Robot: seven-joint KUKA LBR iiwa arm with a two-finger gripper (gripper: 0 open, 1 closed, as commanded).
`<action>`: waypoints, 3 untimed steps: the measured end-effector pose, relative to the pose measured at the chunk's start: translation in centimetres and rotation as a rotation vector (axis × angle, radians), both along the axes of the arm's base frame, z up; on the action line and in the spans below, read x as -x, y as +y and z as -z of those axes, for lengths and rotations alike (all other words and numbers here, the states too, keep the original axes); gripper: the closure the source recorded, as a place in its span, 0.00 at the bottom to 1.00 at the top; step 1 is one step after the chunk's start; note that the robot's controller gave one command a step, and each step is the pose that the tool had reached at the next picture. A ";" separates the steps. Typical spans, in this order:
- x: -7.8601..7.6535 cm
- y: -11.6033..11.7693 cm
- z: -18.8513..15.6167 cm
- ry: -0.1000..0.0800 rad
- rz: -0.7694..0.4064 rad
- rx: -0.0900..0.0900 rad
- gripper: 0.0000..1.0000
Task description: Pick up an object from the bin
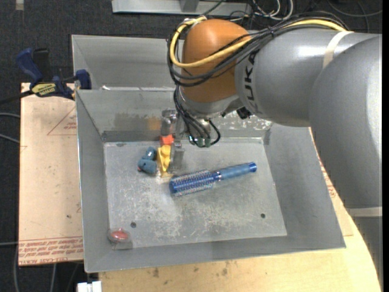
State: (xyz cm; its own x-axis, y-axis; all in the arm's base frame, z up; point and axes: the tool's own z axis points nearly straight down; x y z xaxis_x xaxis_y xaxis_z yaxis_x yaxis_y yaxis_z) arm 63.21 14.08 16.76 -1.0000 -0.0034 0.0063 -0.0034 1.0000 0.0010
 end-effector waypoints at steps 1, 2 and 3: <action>2.1 -1.0 7.6 -0.023 0.015 -0.006 0.00; 2.0 -0.8 8.8 -0.028 0.120 -0.008 0.00; 3.1 -1.6 8.8 -0.033 0.139 -0.011 0.00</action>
Offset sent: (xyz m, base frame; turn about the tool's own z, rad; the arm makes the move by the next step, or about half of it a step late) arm -0.0292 -0.0135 -0.0933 0.0173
